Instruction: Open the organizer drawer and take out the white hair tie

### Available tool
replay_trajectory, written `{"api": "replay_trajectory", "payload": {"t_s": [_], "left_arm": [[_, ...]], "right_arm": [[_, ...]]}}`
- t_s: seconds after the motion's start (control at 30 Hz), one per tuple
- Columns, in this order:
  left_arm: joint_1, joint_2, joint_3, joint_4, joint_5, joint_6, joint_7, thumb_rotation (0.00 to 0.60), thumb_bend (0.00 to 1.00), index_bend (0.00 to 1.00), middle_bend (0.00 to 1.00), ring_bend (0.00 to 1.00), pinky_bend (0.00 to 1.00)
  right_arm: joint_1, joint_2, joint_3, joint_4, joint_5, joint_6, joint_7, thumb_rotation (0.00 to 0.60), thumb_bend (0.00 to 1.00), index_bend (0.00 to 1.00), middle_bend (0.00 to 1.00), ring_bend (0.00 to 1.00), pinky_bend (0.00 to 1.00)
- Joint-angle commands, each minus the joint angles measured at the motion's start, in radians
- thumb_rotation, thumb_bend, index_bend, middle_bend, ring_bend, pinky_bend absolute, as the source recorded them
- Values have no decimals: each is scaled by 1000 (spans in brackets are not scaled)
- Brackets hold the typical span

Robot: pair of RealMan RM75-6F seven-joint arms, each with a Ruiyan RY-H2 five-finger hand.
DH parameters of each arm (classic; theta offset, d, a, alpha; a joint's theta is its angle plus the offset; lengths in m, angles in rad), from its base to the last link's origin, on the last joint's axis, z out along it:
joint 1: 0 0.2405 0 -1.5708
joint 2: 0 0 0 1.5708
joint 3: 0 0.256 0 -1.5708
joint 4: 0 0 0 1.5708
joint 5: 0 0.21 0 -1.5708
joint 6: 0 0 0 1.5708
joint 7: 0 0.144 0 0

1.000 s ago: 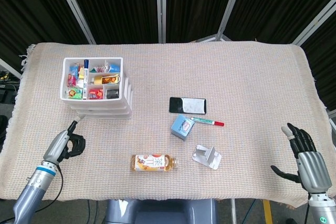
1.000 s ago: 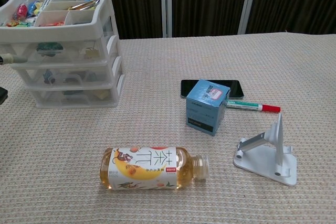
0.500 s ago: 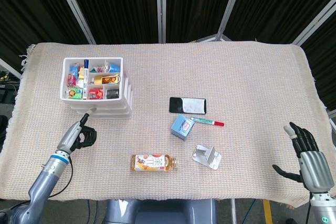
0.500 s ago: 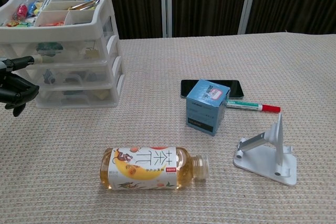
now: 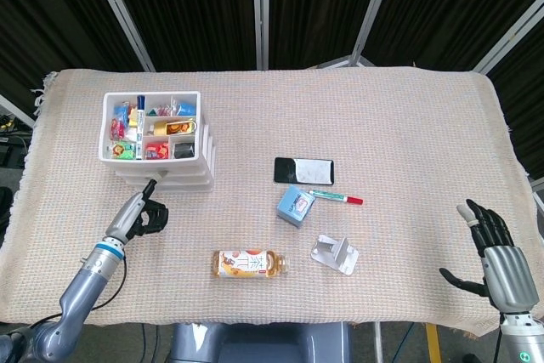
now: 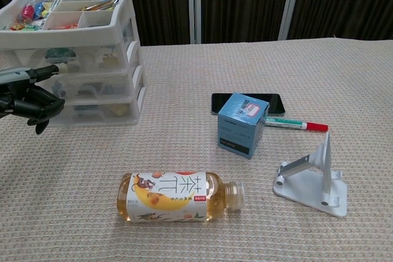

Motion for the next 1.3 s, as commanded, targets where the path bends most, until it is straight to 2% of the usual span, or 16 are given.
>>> {"api": "replay_trajectory", "payload": {"t_s": [0.03,0.37,0.6,0.93,1.3], "left_arm": [[-5,-6,-1,5,-7,-6,-1,600,646,0,804,790,649],[-22,-23,-8,22,-18,-22,-13,600,647,0,804,790,649],[-20,-34,-9,35,15,-6,-45,600,647,0,803,790,649],[-12,-35,15,40,68,4,-81,600,647,50,804,790,649],[6,-25,54,36,125,25,-104,600,647,58,804,790,649]], "right_arm": [[0,0,0,0,-1,0,1,600,7,0,0,0,0],[2,-5,-3,4,-3,-7,-9,600,7,0,0,0,0],[2,-6,-2,6,-3,-6,-6,600,6,0,0,0,0],[1,-12,-4,6,-5,-6,-20,600,7,0,0,0,0],[0,-9,-3,4,-4,-5,-17,600,7,0,0,0,0]]}}
